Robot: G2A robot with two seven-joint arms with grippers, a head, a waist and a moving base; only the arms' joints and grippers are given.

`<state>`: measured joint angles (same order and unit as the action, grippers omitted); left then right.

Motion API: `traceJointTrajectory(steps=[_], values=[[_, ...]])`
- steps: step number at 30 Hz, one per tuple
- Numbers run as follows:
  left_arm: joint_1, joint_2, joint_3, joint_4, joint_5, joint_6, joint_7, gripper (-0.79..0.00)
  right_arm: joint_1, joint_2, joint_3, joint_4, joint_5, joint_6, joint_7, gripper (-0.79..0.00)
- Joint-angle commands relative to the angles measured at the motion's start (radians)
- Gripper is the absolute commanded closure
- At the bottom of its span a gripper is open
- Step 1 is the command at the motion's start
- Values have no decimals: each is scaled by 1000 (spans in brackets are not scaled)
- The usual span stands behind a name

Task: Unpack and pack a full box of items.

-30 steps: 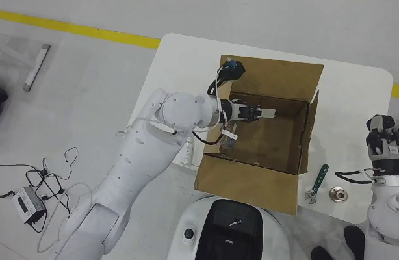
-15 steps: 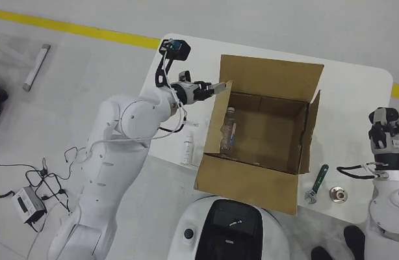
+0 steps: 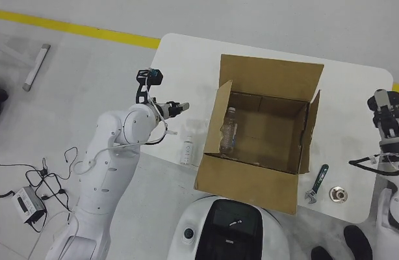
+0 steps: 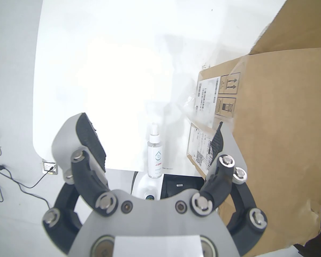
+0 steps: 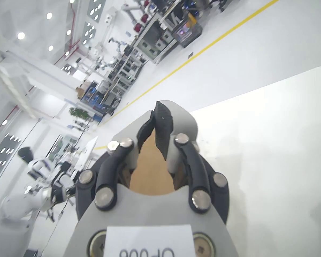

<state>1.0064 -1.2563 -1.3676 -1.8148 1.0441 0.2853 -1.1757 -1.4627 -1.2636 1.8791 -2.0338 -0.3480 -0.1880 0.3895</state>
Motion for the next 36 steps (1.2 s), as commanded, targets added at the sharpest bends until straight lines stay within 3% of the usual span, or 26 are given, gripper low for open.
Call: traceJointTrajectory(steps=[1, 9, 19, 25, 29, 31, 32, 33, 36], values=[[3, 1, -1, 8, 3, 5, 4, -785, -1, 5, 0, -25, 37, -22, 74, -785], [6, 0, -2, 15, -11, 33, 3, -785, -28, 33, -6, -114, -77, -140, 328, -785], [6, 0, -2, 15, -11, 33, 3, -785, -39, 53, -59, -152, -250, -157, 431, -785], [6, 0, -2, 15, -11, 33, 3, -785, -50, 63, -77, -144, -333, -173, 425, -767], [6, 0, -2, 15, -11, 33, 3, -785, -62, 67, -72, -145, -354, -168, 413, -274], [6, 0, -2, 15, -11, 33, 3, -785, -71, 70, -63, -146, -357, -163, 410, -200], [6, 0, -2, 15, -11, 33, 3, -785, -76, 71, -56, -146, -359, -162, 409, -80], [6, 0, -2, 15, -11, 33, 3, -785, -81, 72, -49, -146, -361, -161, 408, -18], [6, 0, -2, 15, -11, 33, 3, -785, -97, 76, -23, -146, -362, -155, 404, 0]])
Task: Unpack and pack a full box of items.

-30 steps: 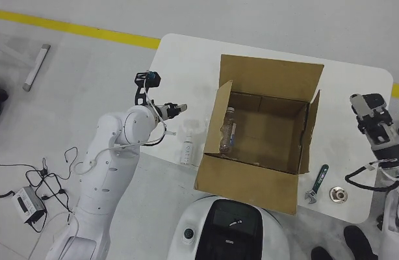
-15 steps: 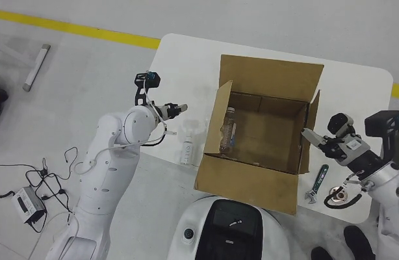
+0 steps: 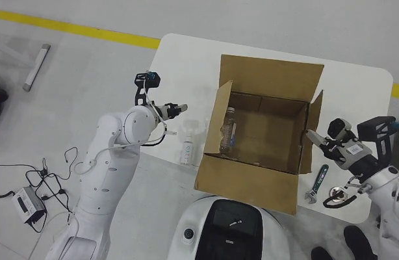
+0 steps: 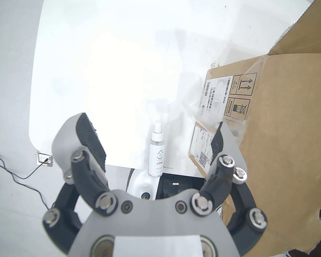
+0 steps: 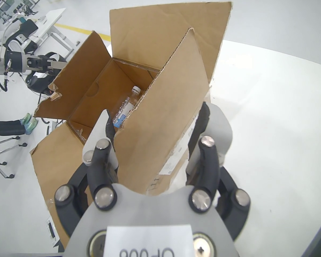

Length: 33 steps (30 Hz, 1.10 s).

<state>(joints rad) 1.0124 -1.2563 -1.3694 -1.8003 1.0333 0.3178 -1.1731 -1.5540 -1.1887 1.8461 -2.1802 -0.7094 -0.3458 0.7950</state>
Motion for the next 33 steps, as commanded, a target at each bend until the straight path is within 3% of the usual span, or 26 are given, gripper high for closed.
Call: traceJointTrajectory(steps=[1, 12, 13, 16, 17, 21, 23, 30, 32, 33], values=[[0, 0, 0, 0, 0, 0, 0, -785, -11, 2, 18, -1, 2, 5, -3, 0], [0, 0, 0, 0, 0, 0, 0, -785, -65, 10, 75, 19, 36, 54, -34, 0], [0, 0, 0, 0, 0, 0, 0, -785, -69, 11, 78, 21, 38, 57, -35, -37], [0, 0, 0, 0, 0, 0, 0, -785, -79, 12, 84, 29, 54, 76, -48, -342], [0, 0, 0, 0, 0, 0, 0, -785, -81, 13, 85, 30, 60, 81, -50, -406], [0, 0, 0, 0, 0, 0, 0, -785, -89, 14, 86, 38, 85, 99, -61, -419], [0, 0, 0, 0, 0, 0, 0, -785, -93, 15, 85, 43, 98, 106, -65, -366], [0, 0, 0, 0, 0, 0, 0, -785, -110, 15, 69, 54, 189, 145, -78, -342], [0, 0, 0, 0, 0, 0, 0, -785, -112, 16, 69, 56, 192, 151, -78, -231], [0, 0, 0, 0, 0, 0, 0, -785, -114, 16, 67, 61, 202, 158, -81, -43]])
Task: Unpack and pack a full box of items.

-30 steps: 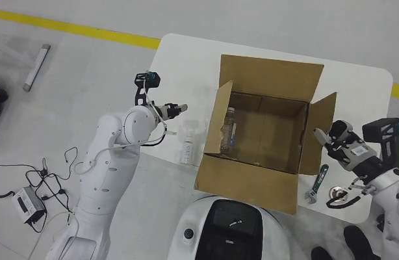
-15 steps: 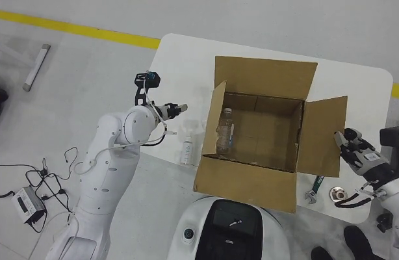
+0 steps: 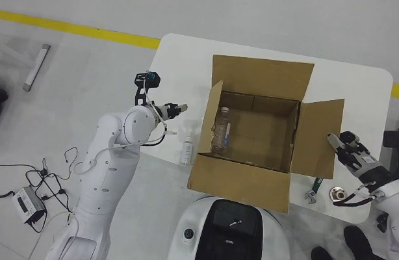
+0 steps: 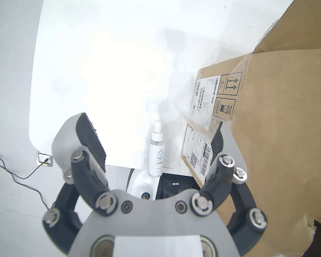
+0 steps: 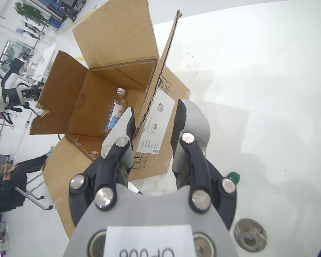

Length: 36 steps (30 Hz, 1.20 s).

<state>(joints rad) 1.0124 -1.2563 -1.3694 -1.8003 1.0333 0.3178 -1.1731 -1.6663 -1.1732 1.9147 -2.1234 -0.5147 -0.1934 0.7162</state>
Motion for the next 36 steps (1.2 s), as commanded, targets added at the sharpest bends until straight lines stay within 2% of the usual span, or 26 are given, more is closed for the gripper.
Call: traceJointTrajectory(steps=[1, 7, 15, 32, 33, 34, 35, 36], values=[[0, 0, 0, 0, 0, 0, 0, -785, -3, 0, -3, 6, 24, 15, -5, 0], [0, 0, 0, 0, 0, 0, 0, -785, -6, 2, 9, 13, 69, 45, -26, 0], [0, 0, 0, 0, 0, 0, 0, -785, -1, 6, 36, 30, 36, 75, -79, 0], [0, 0, 0, 0, 0, 0, 0, -785, 23, 21, 108, 84, 58, 63, -77, 0], [0, 0, 0, 0, 0, 0, 0, -785, 25, 22, 109, 85, 60, 63, -75, -200], [0, 0, 0, 0, 0, 0, 0, -785, 28, 23, 108, 84, 64, 64, -77, -453], [0, 0, 0, 0, 0, 0, 0, -785, 30, 23, 108, 83, 69, 67, -79, -785], [0, 0, 0, 0, 0, 0, 0, -785, 33, 23, 107, 83, 74, 69, -86, -785]])
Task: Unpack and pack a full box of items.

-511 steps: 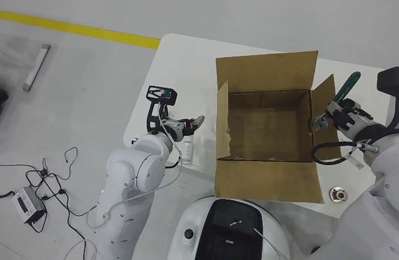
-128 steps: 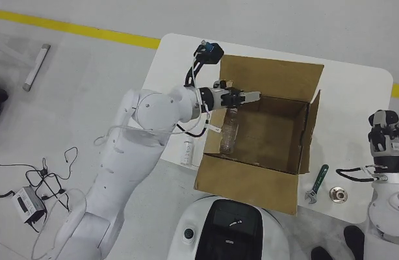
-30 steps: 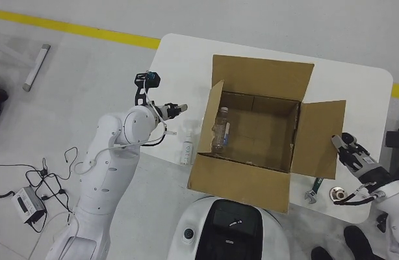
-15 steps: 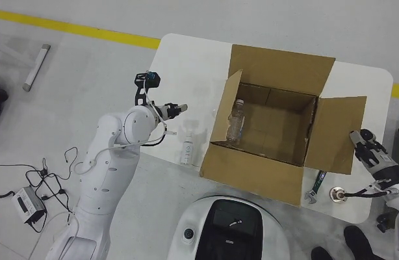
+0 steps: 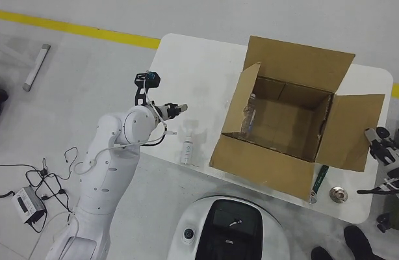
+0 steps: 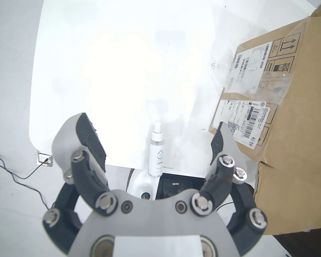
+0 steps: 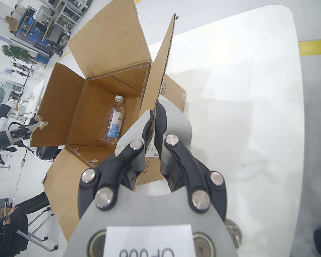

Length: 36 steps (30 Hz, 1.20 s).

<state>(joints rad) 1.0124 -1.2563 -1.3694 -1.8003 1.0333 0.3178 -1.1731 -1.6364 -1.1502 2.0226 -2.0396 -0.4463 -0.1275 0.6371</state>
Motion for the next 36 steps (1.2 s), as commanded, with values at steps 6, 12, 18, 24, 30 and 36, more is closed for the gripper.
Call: traceJointTrajectory(steps=[6, 12, 18, 24, 30, 36], values=[[17, -1, 3, 6, -13, -1, 25, -785, 39, 1, 5, -15, 38, 4, -91, -785], [55, 0, 37, 31, 32, 1, 32, -785, 92, 1, 23, -8, 83, -96, -228, -785], [99, 1, 76, 67, 88, -10, 38, -785, 118, -1, 29, 58, 80, -146, -349, -656], [111, 0, 87, 85, 92, -11, 38, -785, 124, -5, 25, 101, 44, -129, -451, -9], [111, 0, 87, 85, 92, -11, 38, -785, 119, -7, 6, 117, 36, -108, -475, -80], [148, 4, 81, 58, 76, -57, 25, -785, 119, -7, -5, 128, 33, -117, -475, -80]])
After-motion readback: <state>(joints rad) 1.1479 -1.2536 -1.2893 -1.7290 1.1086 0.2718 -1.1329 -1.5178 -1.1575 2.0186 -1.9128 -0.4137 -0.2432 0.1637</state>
